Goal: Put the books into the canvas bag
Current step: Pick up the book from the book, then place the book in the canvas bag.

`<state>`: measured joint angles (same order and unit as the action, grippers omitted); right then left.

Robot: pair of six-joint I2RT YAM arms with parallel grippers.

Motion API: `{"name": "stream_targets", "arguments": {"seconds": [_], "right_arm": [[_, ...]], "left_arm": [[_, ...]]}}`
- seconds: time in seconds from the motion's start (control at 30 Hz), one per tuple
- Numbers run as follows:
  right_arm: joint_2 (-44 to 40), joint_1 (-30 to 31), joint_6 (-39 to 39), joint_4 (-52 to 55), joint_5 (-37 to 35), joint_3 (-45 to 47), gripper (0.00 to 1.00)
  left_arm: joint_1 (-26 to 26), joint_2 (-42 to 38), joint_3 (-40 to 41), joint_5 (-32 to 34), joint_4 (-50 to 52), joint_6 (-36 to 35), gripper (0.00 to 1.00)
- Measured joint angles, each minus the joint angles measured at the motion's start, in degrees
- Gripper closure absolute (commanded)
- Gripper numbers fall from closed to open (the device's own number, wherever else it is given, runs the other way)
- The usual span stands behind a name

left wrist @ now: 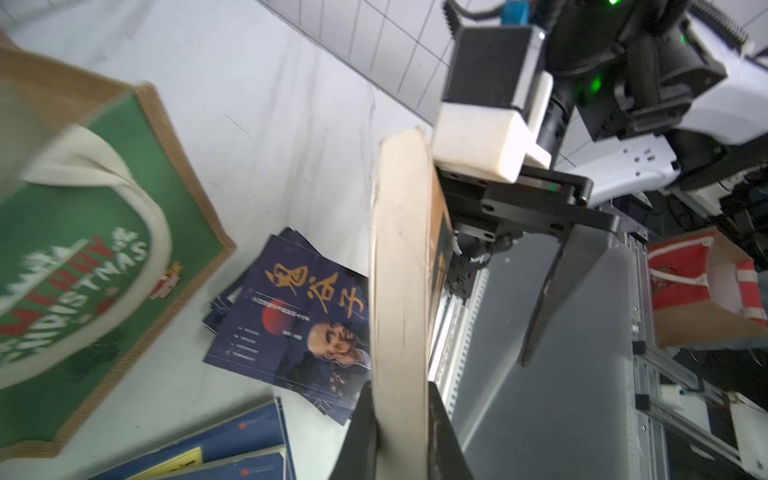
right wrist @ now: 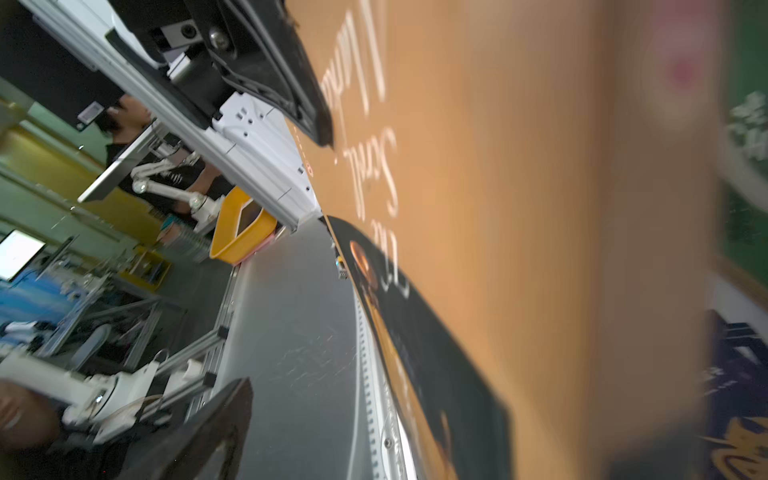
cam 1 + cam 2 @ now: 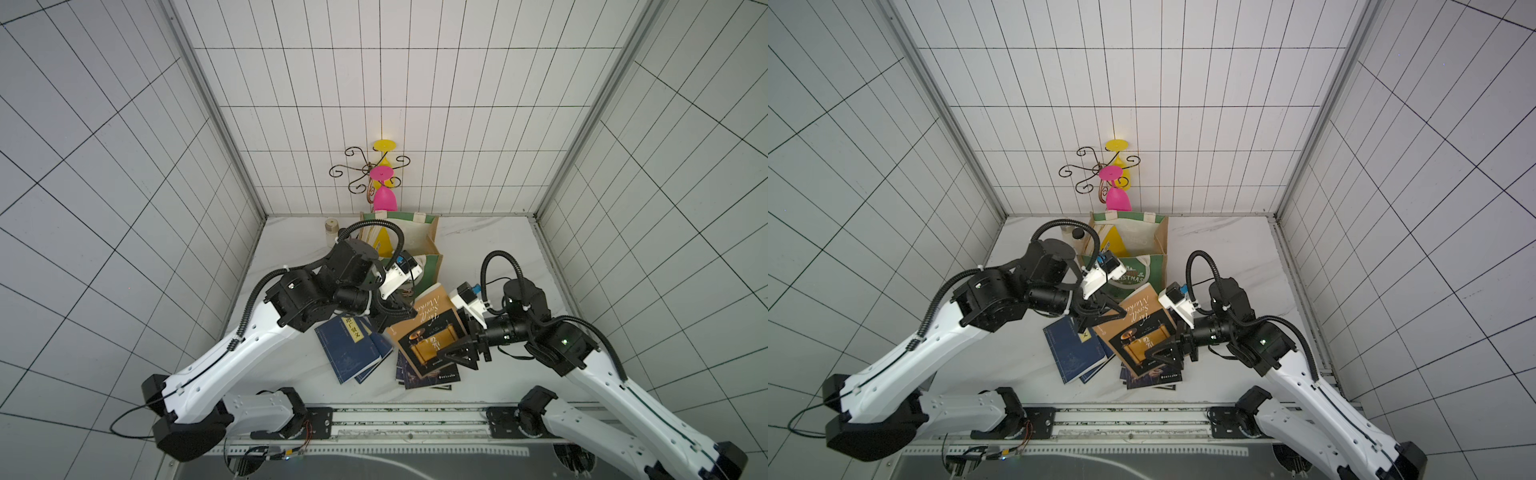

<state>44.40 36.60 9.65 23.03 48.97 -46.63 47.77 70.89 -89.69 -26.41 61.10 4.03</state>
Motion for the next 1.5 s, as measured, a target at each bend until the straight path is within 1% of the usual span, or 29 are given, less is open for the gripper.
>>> {"name": "stream_targets", "arguments": {"seconds": [0.17, 0.3, 0.5, 0.57, 0.67, 0.8, 0.93, 1.07, 1.3, 1.5], "right_arm": [[-3.08, -0.35, -0.02, 2.93, -13.92, -5.64, 0.01], [-4.13, -0.35, 0.13, 4.76, -24.17, -8.17, 0.01], [-4.37, -0.37, 0.44, 7.13, -33.51, -8.31, 0.01], [-4.28, -0.35, 0.44, 7.58, -35.71, -8.31, 0.01], [-4.44, -0.37, 0.44, 8.24, -38.45, -8.31, 0.01], [-4.85, -0.37, 0.72, 9.53, -41.97, -8.31, 0.01], [-5.68, -0.63, 1.25, 10.05, -42.97, -8.28, 0.01], [-6.97, -0.68, 1.46, 10.25, -43.21, -8.13, 0.01], [-7.52, -0.7, 1.44, 10.36, -42.01, -7.78, 0.01], [-6.73, -0.7, 1.46, 9.94, -40.13, -6.58, 0.01]], "left_arm": [[-4.28, 3.52, -10.93, 0.72, 3.02, 0.46, 1.0], [-7.56, 5.73, -19.76, -0.42, 3.04, 2.23, 1.0], [-13.94, 11.56, -35.12, -0.04, 0.42, 8.0, 1.0], [-14.99, 13.77, -38.82, 1.55, -0.46, 9.81, 1.0], [-15.34, 16.83, -42.25, 4.44, -1.14, 11.8, 1.0], [-15.37, 20.94, -43.95, 7.82, -2.34, 14.08, 1.0], [-15.34, 24.63, -44.0, 11.13, -3.43, 15.61, 1.0], [-15.02, 27.39, -43.78, 16.5, -3.02, 15.65, 1.0], [-14.84, 28.39, -41.42, 26.01, -1.46, 14.38, 1.0], [-14.84, 28.74, -38.95, 31.12, 0.7, 11.63, 1.0]]}}
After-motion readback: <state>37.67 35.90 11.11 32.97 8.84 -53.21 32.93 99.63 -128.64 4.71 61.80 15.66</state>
